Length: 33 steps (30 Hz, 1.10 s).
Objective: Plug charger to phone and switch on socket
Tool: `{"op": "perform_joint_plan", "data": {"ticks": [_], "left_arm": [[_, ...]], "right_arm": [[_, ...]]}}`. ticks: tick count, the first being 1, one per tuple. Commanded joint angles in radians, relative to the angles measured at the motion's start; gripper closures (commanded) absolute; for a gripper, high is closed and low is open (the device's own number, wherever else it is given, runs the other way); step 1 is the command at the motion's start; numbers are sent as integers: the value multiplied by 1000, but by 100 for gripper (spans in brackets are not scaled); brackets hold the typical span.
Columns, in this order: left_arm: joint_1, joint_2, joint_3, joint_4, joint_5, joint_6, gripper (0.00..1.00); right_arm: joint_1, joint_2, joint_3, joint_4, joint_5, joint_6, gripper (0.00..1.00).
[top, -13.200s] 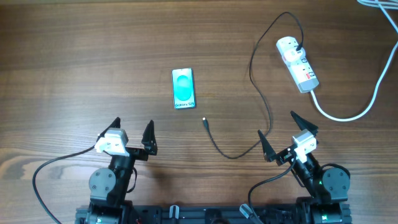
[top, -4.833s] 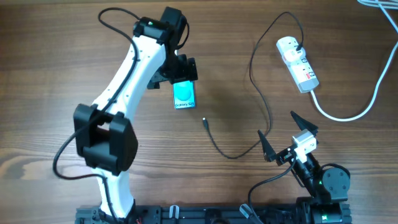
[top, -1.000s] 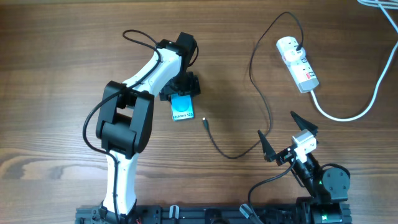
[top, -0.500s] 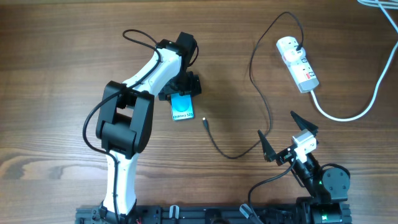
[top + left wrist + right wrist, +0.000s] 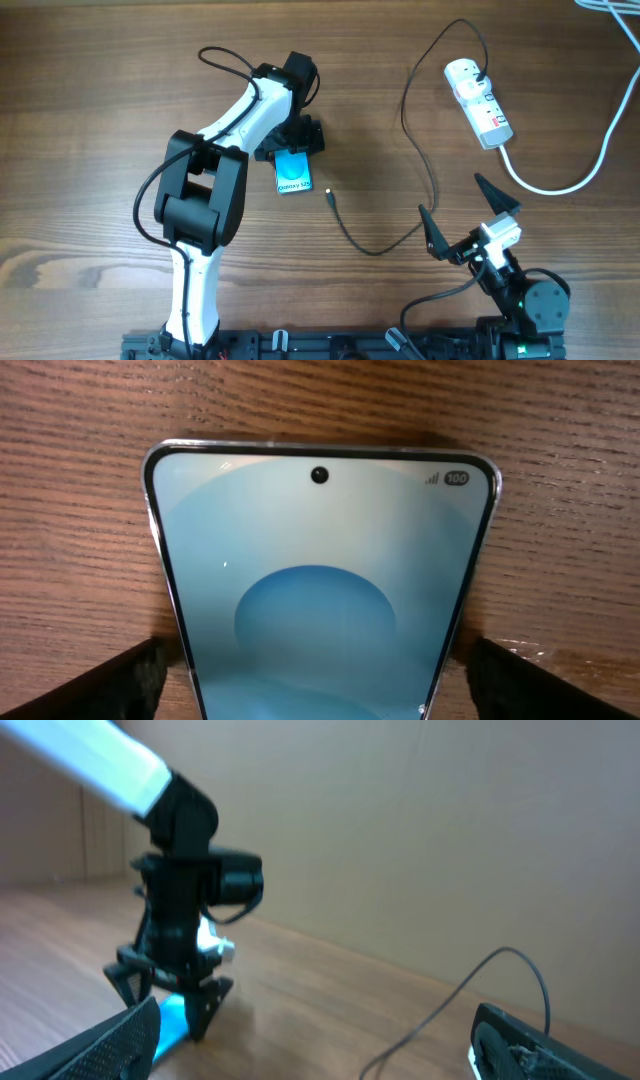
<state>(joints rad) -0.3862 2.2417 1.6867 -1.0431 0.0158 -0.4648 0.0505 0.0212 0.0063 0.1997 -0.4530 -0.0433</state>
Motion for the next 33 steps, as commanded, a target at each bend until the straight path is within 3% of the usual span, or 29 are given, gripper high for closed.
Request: {"op": "perform_joint_plan", "data": {"ticks": [1, 9, 16, 27, 33], "left_arm": [[2, 48, -34, 7, -6, 16, 9], [2, 48, -34, 3, -6, 16, 6], [2, 48, -34, 4, -6, 16, 0], [2, 48, -34, 3, -6, 16, 0], [2, 48, -34, -26, -8, 16, 9]], "right_arm": [[-4, -5, -1, 25, -20, 215, 0], [-4, -5, 49, 0, -20, 338, 0], [-4, -5, 75, -67, -28, 342, 0], [-4, -5, 75, -148, -16, 319, 0], [-4, -5, 75, -195, -12, 288, 0]]}}
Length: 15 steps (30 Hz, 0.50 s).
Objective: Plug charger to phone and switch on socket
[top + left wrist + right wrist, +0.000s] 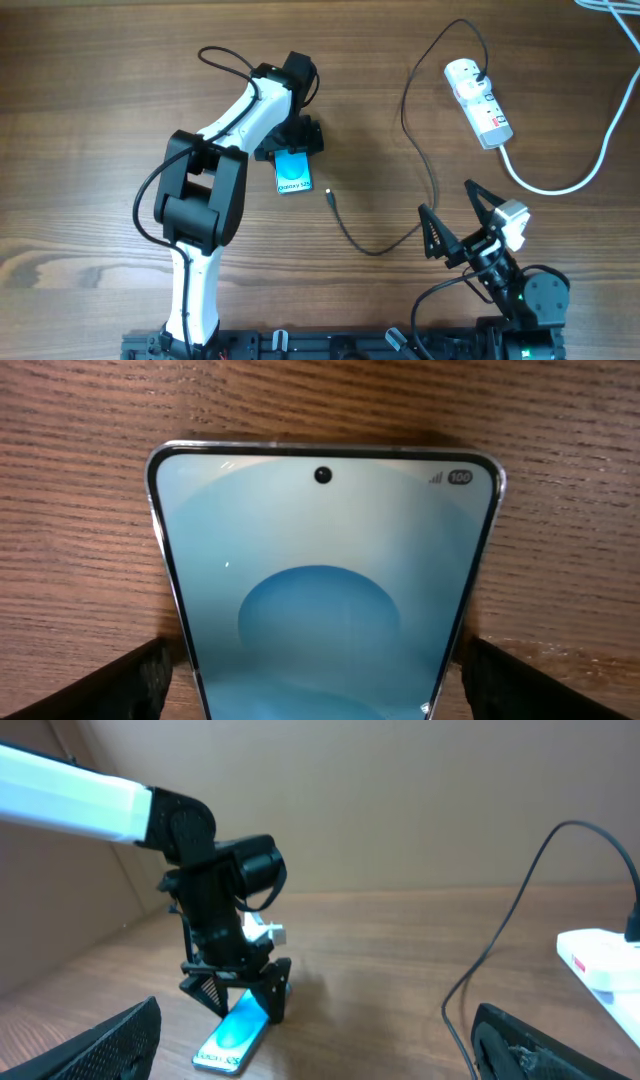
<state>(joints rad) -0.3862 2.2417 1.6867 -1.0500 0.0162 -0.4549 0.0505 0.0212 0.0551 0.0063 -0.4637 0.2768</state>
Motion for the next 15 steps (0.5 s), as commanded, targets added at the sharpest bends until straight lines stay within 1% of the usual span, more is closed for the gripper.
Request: {"op": "perform_joint_plan", "data": {"ticks": [1, 3, 5, 6, 8, 12, 15], "left_arm": [[2, 48, -34, -21, -11, 6, 10], [2, 48, -34, -19, -19, 11, 12], [2, 48, -34, -15, -18, 32, 20], [2, 48, -34, -15, -17, 32, 23], [2, 48, -34, -15, -14, 32, 23], [3, 48, -34, -11, -14, 32, 29], [15, 45, -32, -12, -5, 32, 32]], "right_arm": [[-4, -5, 26, -1, -2, -42, 0], [-4, -5, 26, 5, -6, -40, 0], [-4, -5, 26, 6, -5, -40, 0], [-4, -5, 26, 3, -6, -39, 0], [-4, -5, 26, -29, -10, -37, 0], [-4, -4, 34, -88, -9, -9, 0], [-4, 42, 142, -143, 18, -6, 0]]}}
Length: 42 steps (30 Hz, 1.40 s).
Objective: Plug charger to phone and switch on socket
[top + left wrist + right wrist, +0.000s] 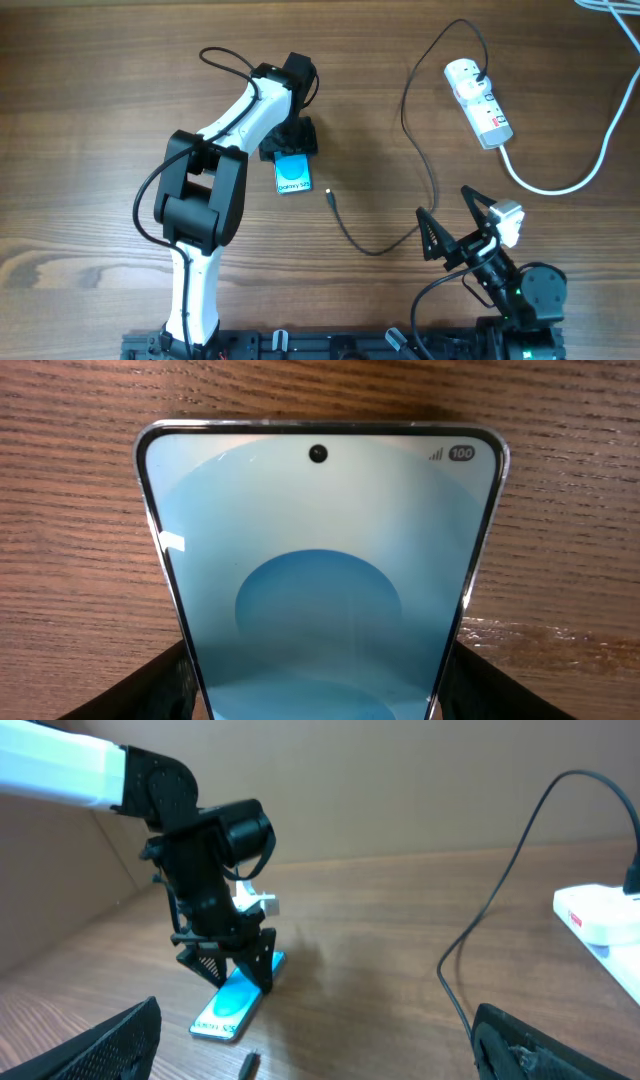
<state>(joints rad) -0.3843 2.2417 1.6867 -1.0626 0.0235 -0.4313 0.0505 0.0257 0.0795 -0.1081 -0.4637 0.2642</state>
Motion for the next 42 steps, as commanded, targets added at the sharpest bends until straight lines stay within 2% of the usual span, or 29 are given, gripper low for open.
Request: {"op": "perform_joint_plan", "data": {"ticks": [1, 4, 9, 12, 15, 17, 19, 25, 31, 42], "left_arm": [[19, 44, -31, 1, 4, 8, 32], [37, 41, -31, 5, 66, 18, 33], [79, 41, -31, 14, 237, 91, 33], [93, 41, -31, 15, 270, 93, 33], [102, 41, -31, 15, 313, 118, 33], [102, 41, -31, 15, 317, 118, 33], [101, 42, -31, 16, 317, 118, 33], [100, 41, -31, 16, 317, 118, 32], [100, 42, -31, 16, 321, 134, 31], [100, 42, -31, 11, 333, 138, 31]], "right_arm": [[-4, 71, 176, -75, 38, -6, 0], [-4, 215, 364, -222, 67, -79, 0], [-4, 652, 822, -564, 73, -141, 0], [-4, 837, 956, -633, 0, -132, 0], [-4, 1011, 987, -575, -157, -71, 0], [-3, 1117, 986, -533, -311, -71, 15], [6, 1218, 986, -529, -358, -66, 28], [145, 1525, 986, -461, -329, -61, 29], [301, 1807, 986, -217, -320, 34, 30], [436, 2044, 986, 86, -296, 140, 30]]}}
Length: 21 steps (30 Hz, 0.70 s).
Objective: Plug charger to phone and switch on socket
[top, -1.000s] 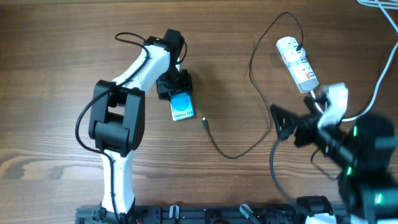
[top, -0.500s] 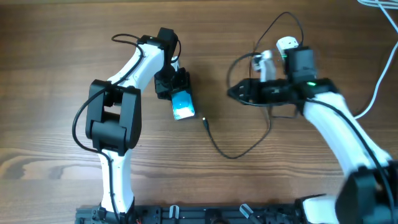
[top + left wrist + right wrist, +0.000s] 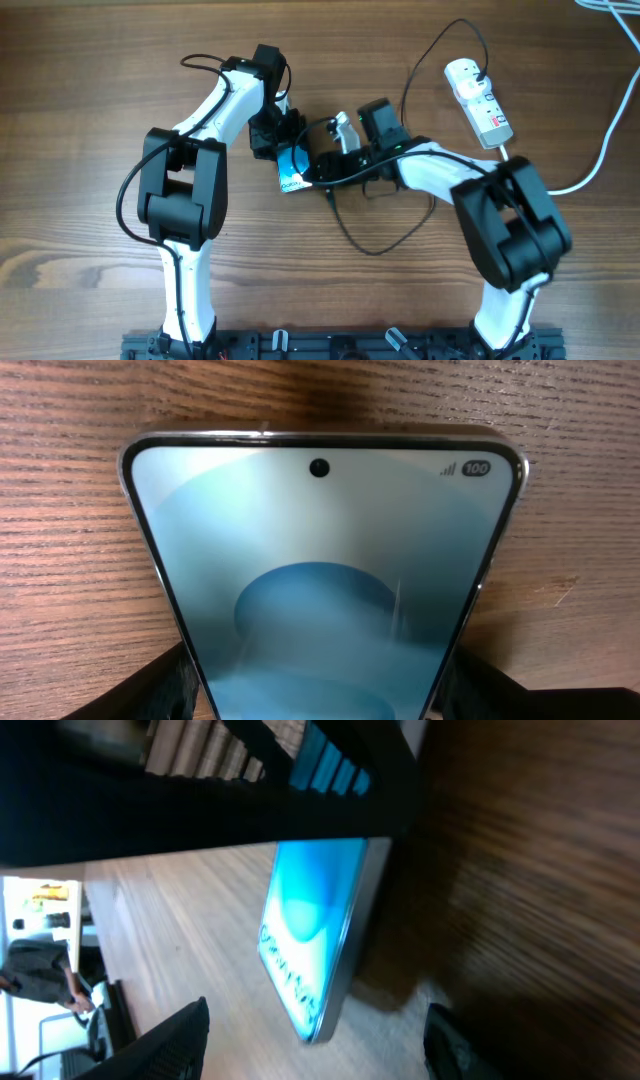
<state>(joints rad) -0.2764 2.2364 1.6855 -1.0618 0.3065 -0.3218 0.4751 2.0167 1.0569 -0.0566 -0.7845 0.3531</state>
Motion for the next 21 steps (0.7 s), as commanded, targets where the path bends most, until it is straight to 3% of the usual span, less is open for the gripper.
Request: {"op": "perform_joint_plan", "data": {"ticks": [1, 10, 21], "left_arm": [[-8, 47, -30, 7, 65, 31, 31], [-41, 47, -30, -5, 87, 61, 31], [-75, 47, -30, 0, 87, 61, 28]], "right_arm": [[14, 66, 9, 57, 26, 69, 30], [16, 75, 9, 120, 62, 95, 32], [29, 75, 8, 115, 116, 145, 56]]}}
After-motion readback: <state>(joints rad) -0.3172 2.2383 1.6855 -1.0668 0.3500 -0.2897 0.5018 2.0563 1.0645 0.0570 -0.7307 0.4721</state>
